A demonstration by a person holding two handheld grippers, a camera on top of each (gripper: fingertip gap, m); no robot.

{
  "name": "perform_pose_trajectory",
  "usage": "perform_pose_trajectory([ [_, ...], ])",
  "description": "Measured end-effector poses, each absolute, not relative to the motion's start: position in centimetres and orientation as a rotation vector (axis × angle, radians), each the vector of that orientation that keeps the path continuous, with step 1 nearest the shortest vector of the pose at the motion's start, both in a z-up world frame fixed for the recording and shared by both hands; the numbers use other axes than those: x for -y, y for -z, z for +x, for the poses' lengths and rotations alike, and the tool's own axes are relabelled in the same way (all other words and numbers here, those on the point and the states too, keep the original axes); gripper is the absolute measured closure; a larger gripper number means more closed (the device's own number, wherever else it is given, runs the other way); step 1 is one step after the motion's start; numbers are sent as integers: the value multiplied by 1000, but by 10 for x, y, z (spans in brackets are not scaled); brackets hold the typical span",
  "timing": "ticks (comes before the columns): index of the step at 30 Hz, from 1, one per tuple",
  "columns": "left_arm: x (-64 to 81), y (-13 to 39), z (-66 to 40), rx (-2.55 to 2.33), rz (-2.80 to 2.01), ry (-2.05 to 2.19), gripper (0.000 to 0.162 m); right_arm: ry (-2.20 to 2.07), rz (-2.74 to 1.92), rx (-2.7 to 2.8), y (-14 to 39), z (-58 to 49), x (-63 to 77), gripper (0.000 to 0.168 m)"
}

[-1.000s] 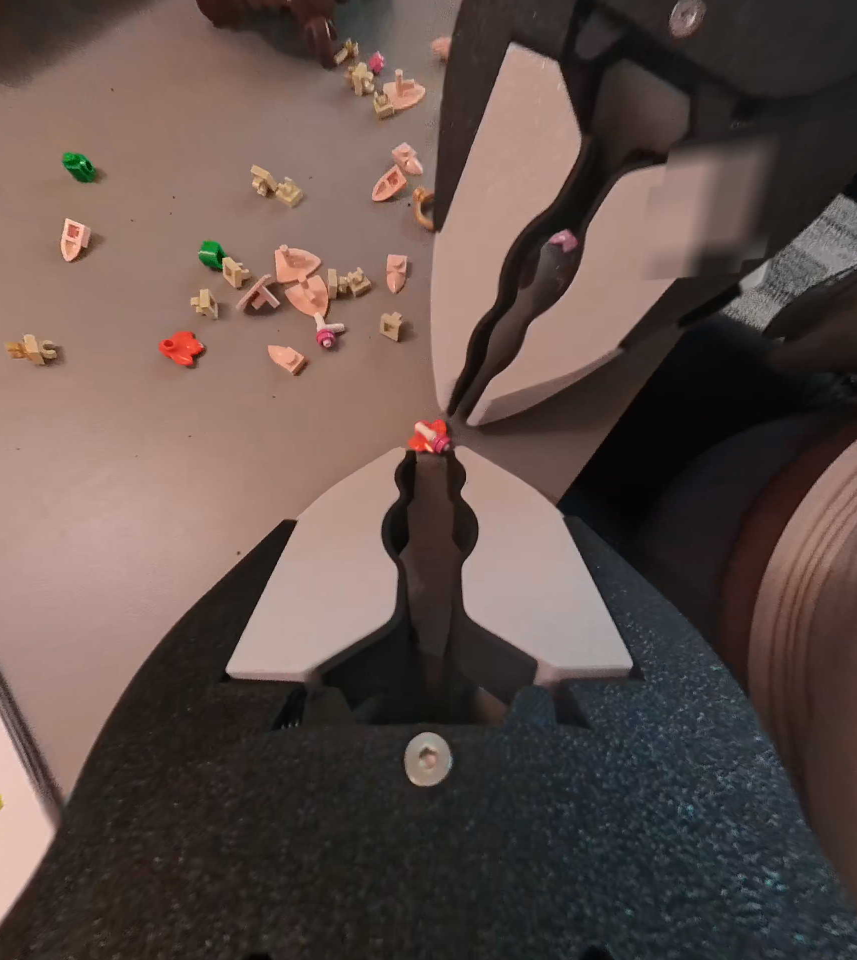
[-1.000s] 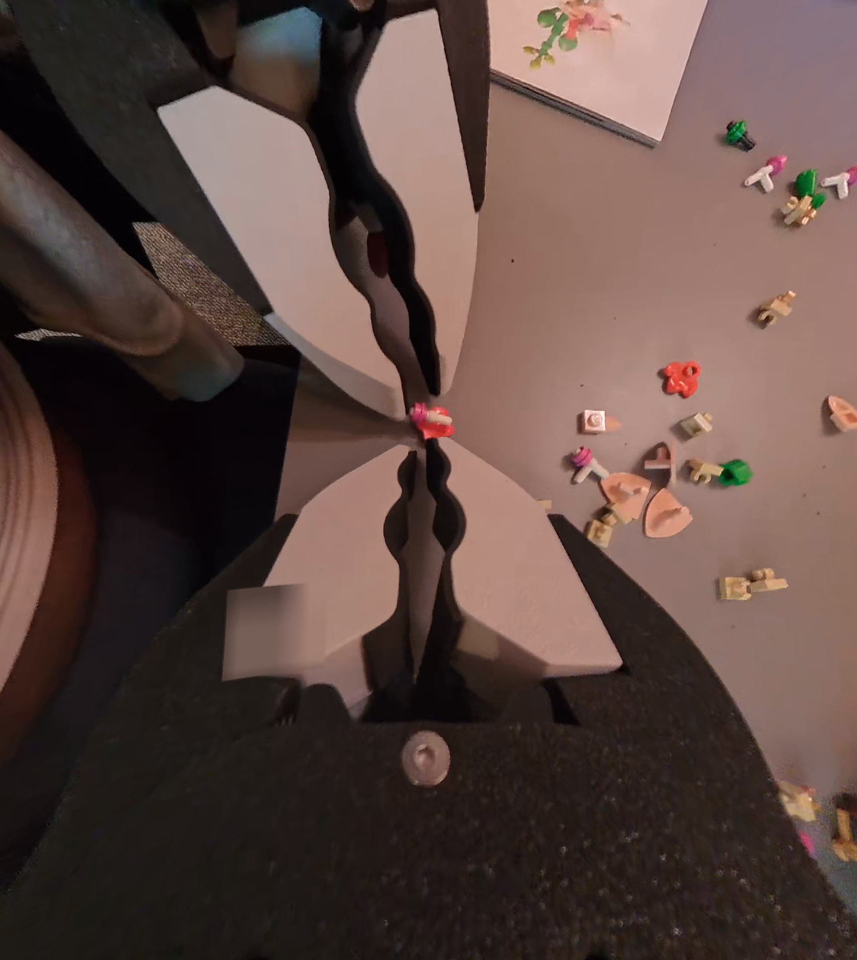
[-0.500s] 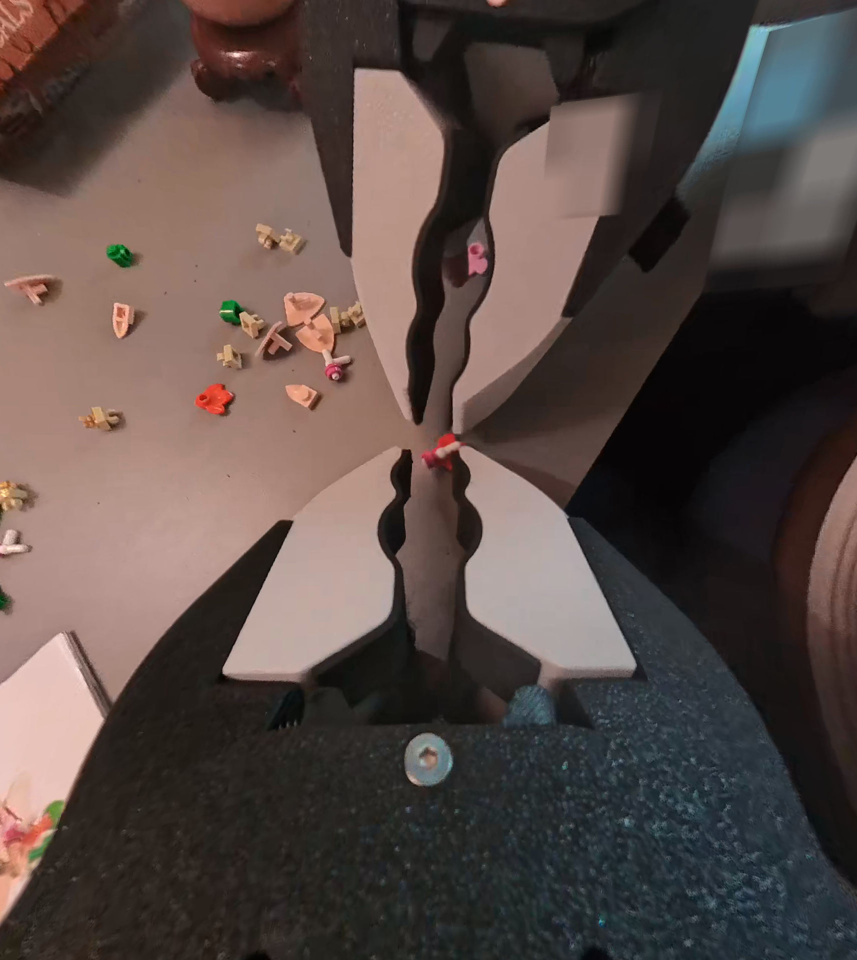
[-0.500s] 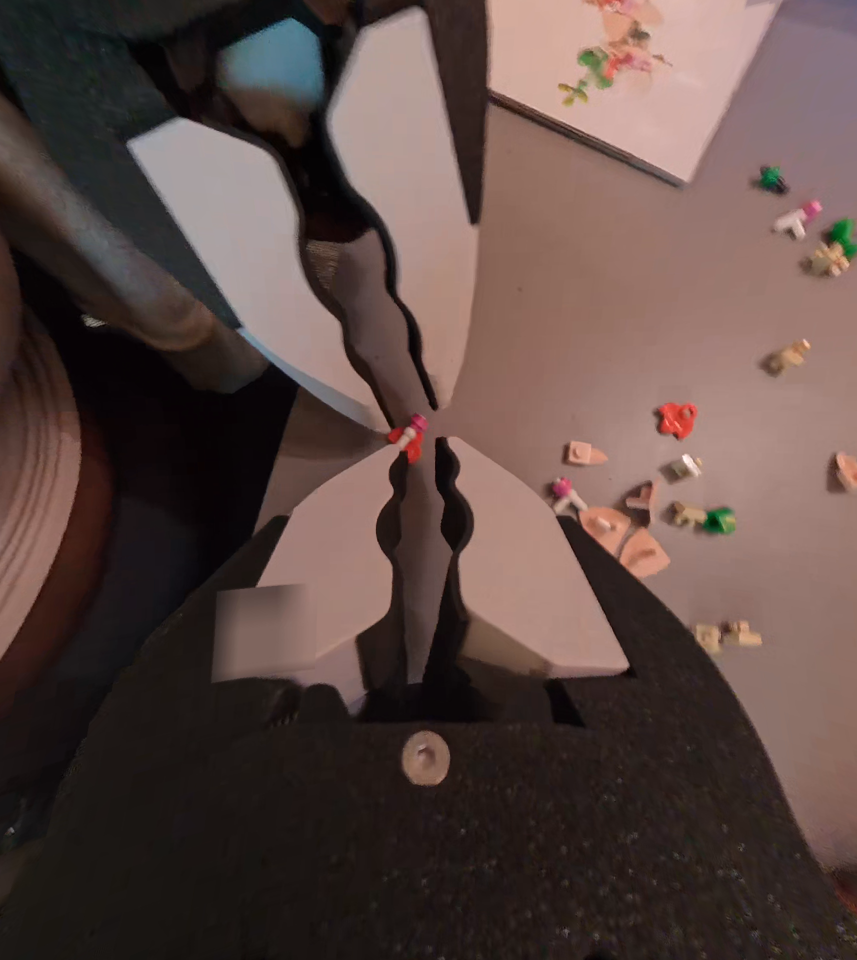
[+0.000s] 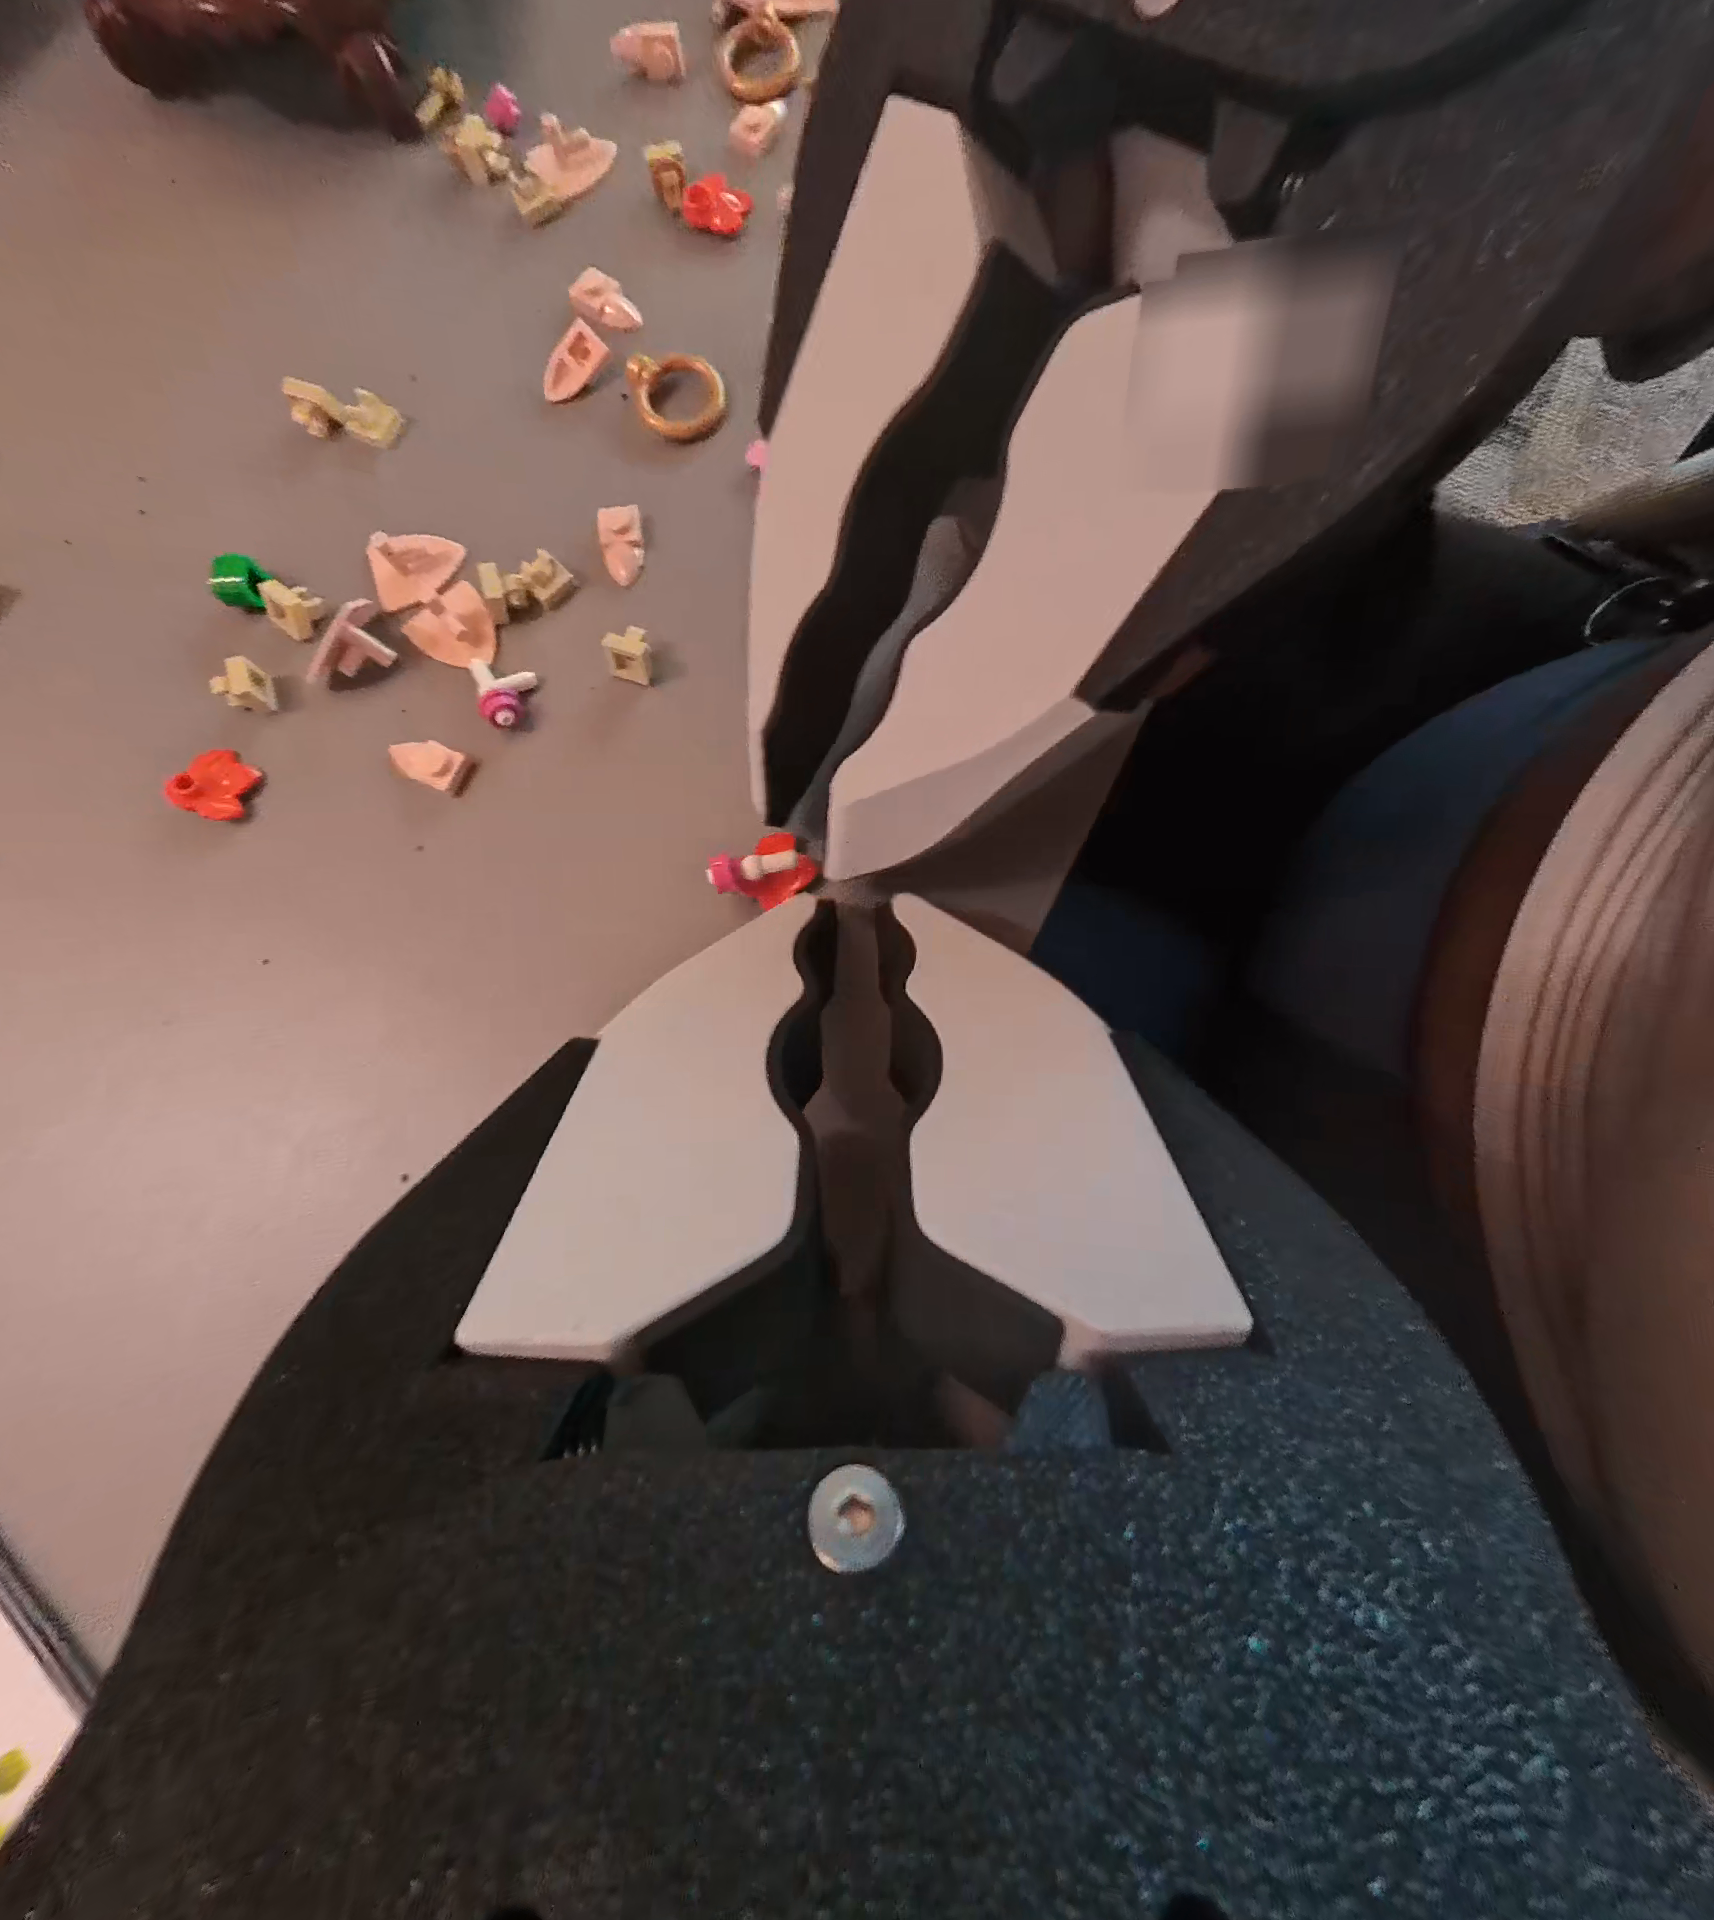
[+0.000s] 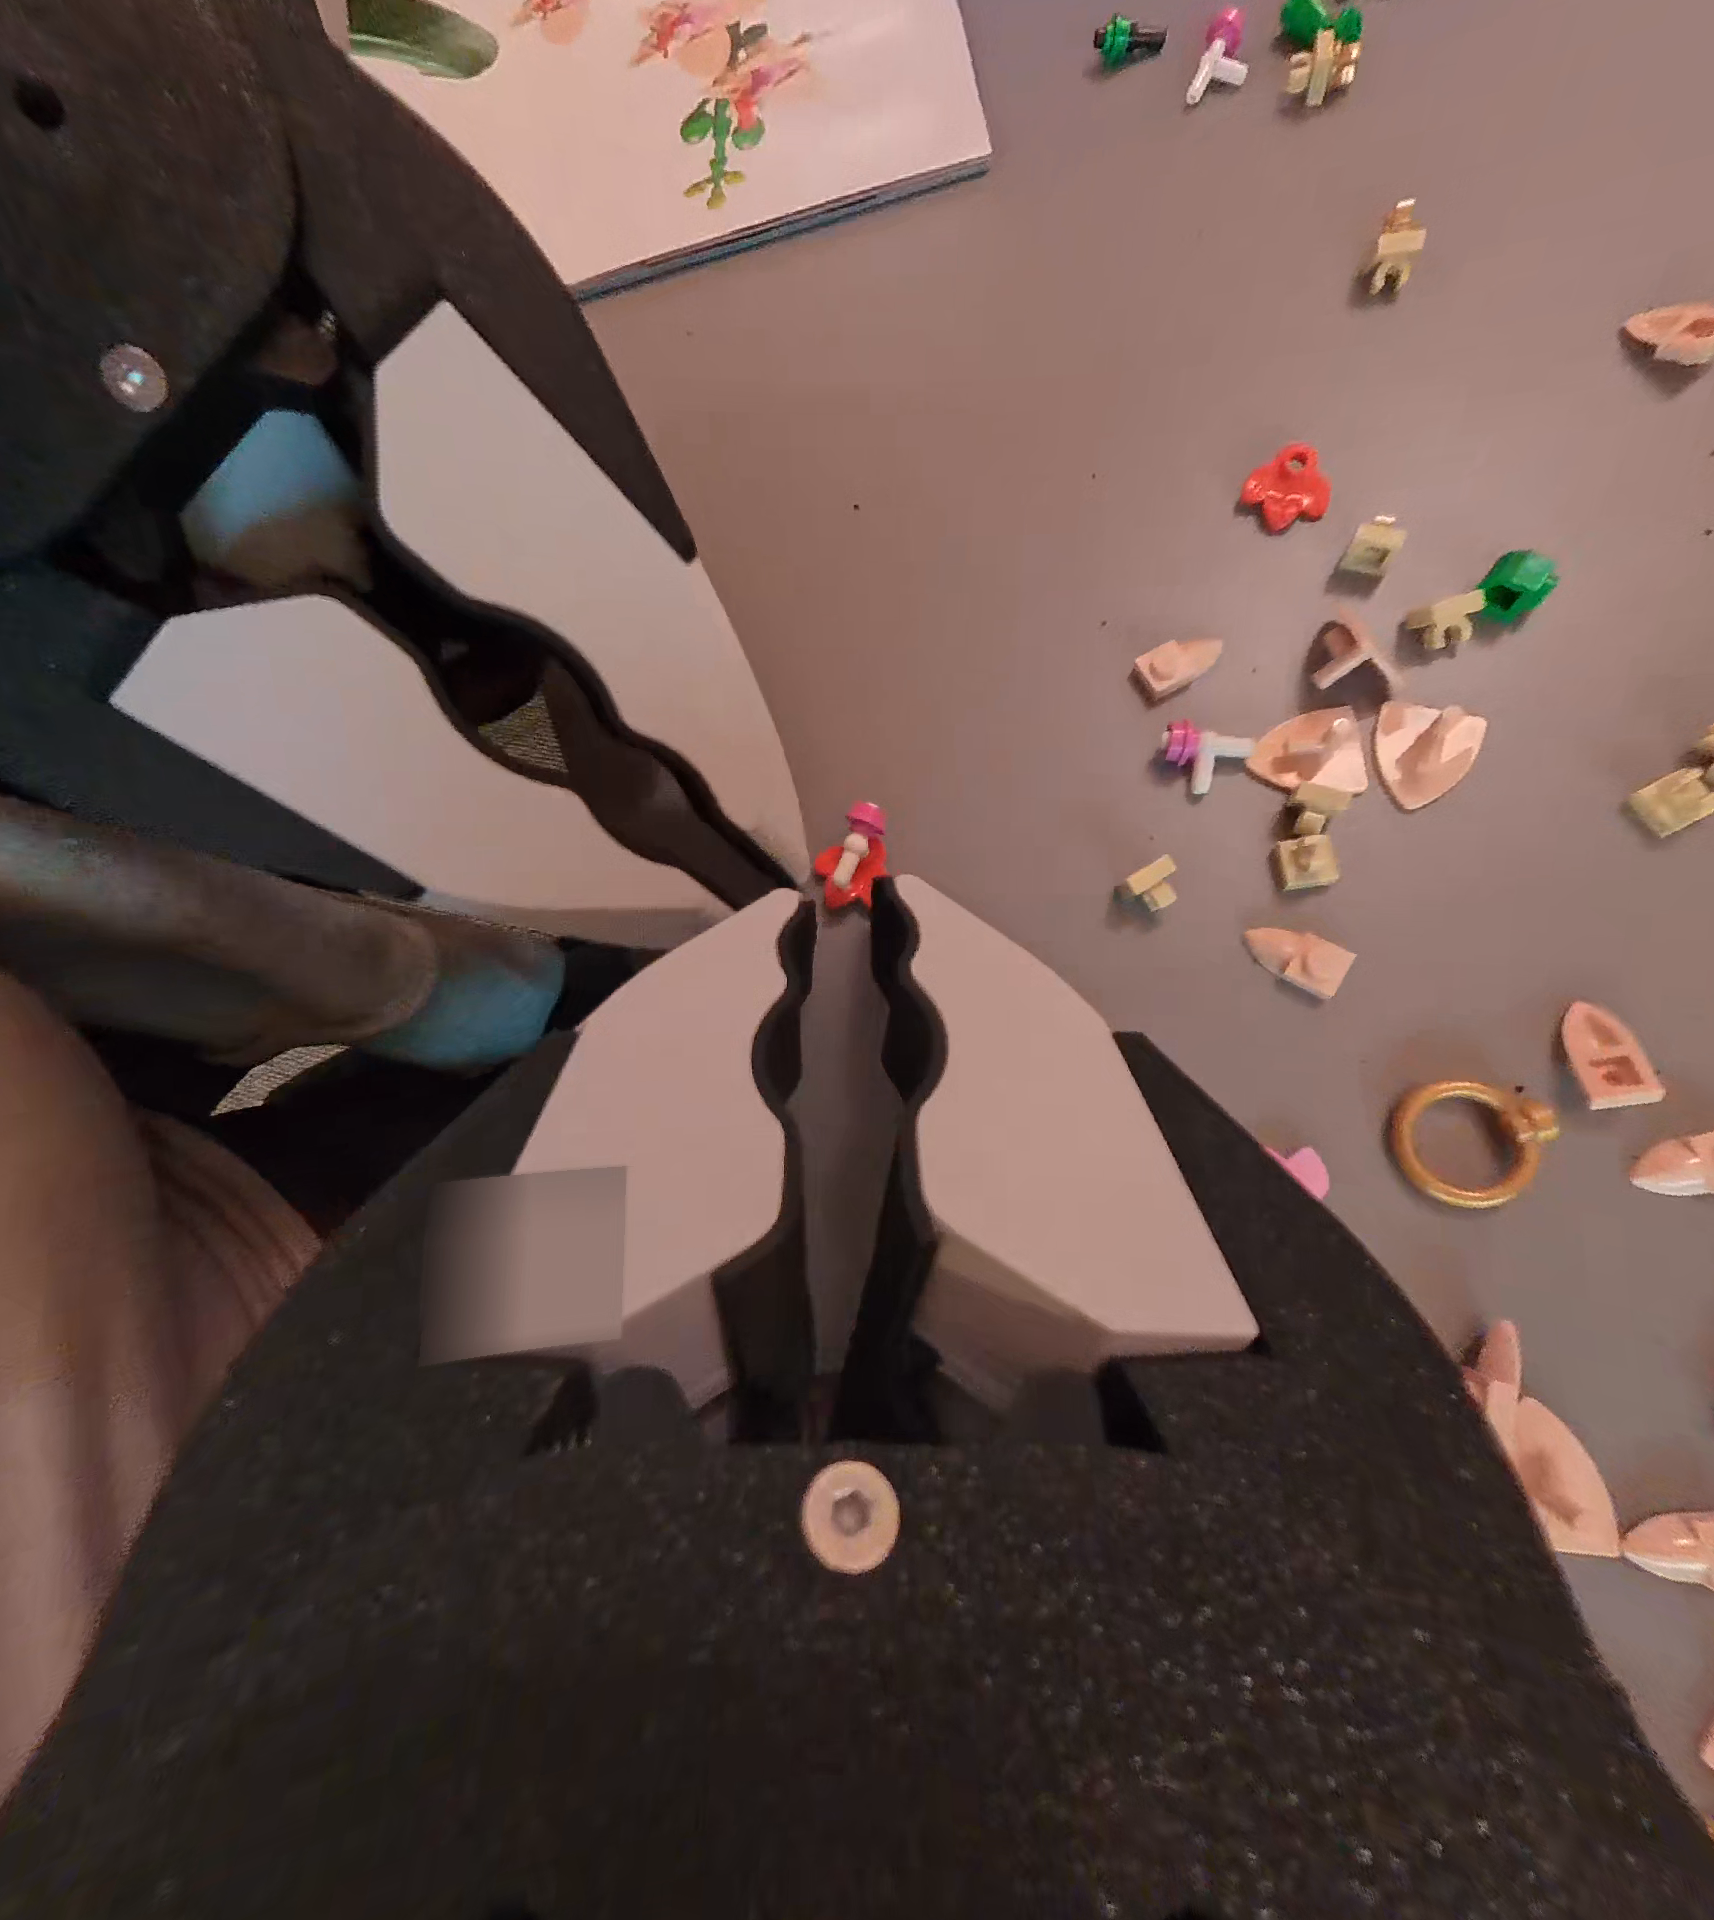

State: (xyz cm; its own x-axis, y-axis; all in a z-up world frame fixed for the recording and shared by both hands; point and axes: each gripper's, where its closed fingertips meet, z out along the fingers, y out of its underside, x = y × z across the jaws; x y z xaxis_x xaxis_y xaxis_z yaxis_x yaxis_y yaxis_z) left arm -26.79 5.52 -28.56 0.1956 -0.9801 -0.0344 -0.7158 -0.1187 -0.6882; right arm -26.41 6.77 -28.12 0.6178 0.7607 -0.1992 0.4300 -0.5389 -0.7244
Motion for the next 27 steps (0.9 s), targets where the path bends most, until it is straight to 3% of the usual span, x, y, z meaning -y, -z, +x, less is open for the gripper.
perform_pose_trajectory([
  [27,-53,284,-272,-1589,-1866,700,150,-522,-2231,1062,286,-270,-72,160],
])
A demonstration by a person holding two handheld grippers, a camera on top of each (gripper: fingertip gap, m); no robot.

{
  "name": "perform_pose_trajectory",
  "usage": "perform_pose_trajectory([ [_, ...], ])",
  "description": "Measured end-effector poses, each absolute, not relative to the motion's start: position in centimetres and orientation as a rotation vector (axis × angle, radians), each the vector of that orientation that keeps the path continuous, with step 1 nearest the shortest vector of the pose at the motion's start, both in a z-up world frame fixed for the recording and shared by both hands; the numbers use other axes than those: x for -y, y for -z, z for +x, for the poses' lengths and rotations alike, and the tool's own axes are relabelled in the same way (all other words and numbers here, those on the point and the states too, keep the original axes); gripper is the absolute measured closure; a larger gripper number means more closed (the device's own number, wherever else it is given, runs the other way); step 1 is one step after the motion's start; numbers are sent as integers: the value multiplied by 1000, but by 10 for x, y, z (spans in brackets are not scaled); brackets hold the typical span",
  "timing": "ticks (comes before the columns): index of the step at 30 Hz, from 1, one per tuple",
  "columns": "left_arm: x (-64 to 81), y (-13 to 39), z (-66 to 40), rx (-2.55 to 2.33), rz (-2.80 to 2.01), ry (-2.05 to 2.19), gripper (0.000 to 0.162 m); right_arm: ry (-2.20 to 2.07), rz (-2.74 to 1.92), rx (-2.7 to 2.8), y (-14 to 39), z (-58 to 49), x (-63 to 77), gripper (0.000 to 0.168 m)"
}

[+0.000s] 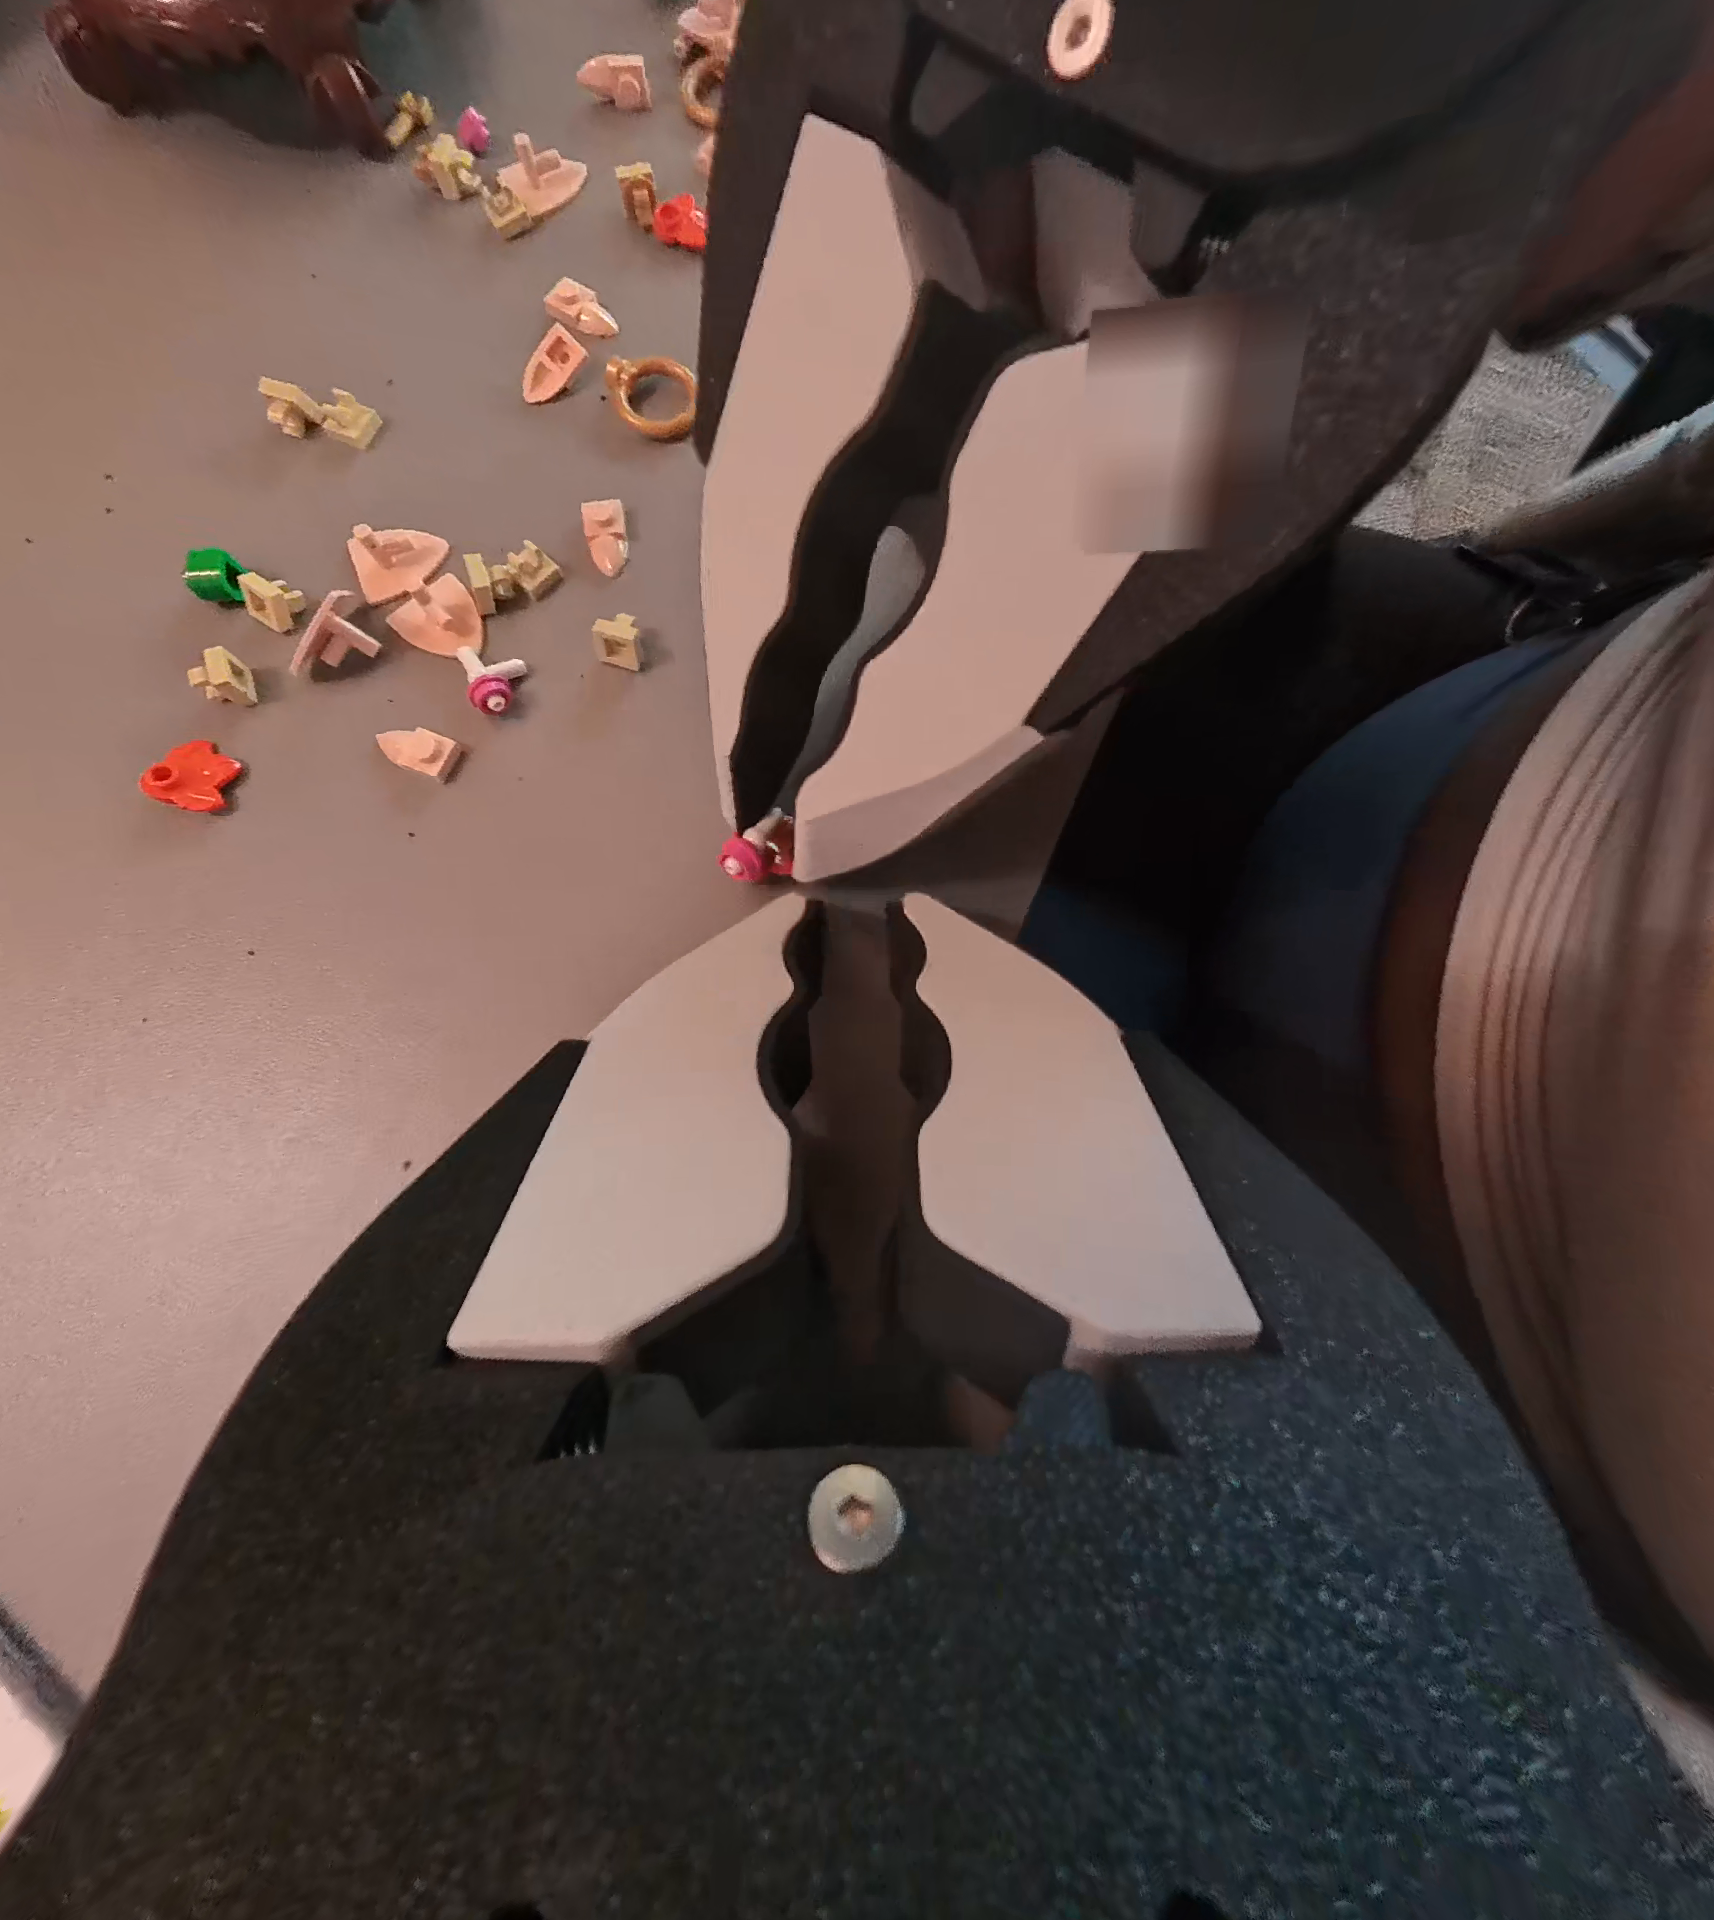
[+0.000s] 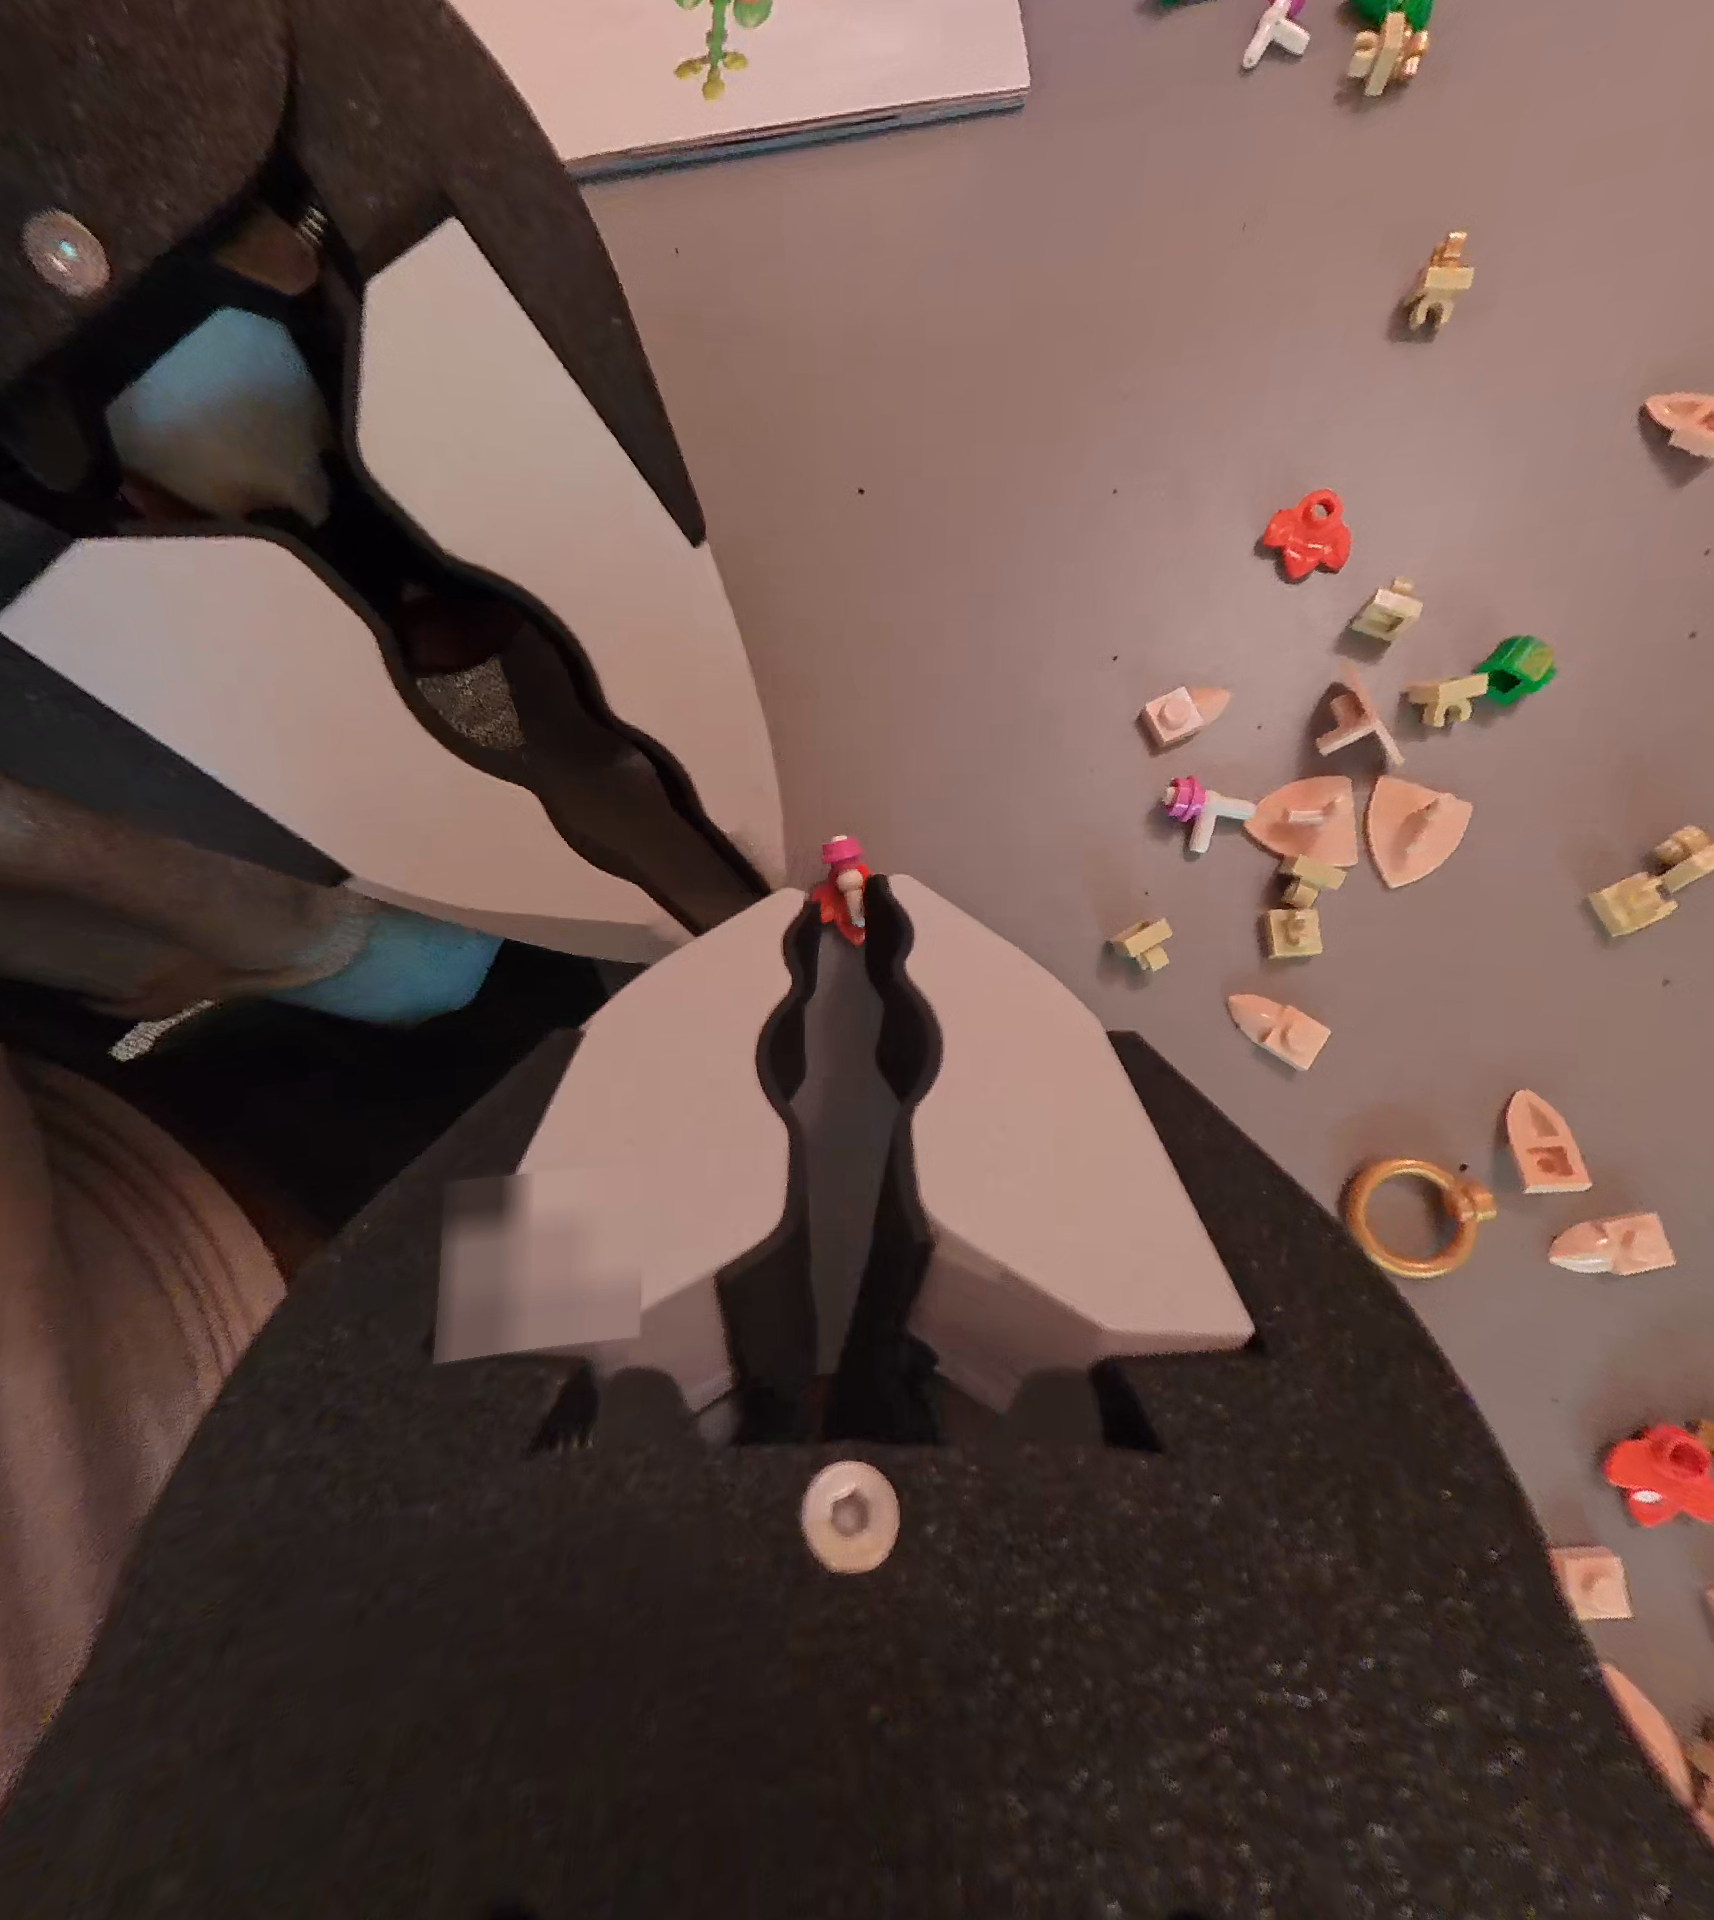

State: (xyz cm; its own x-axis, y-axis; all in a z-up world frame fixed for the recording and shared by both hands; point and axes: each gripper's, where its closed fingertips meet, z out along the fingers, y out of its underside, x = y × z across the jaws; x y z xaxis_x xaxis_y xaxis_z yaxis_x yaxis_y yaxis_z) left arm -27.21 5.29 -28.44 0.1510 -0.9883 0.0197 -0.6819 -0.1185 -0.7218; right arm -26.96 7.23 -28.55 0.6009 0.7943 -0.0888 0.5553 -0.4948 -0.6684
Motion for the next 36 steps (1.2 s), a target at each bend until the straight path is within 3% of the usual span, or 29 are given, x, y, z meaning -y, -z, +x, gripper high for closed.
perform_pose_trajectory([
  [7,-75,256,-276,-1603,-1615,585,148,-513,-2228,1164,286,-271,-74,160],
  [15,-78,276,-269,-1831,-1532,520,148,-512,-2219,1292,286,-271,-73,160],
  [18,-75,281,-268,-1874,-1535,548,155,-505,-2217,1323,286,-271,-73,160],
  [36,-75,277,-270,-1773,-1513,663,158,-317,-2303,1509,288,-272,-75,164],
])
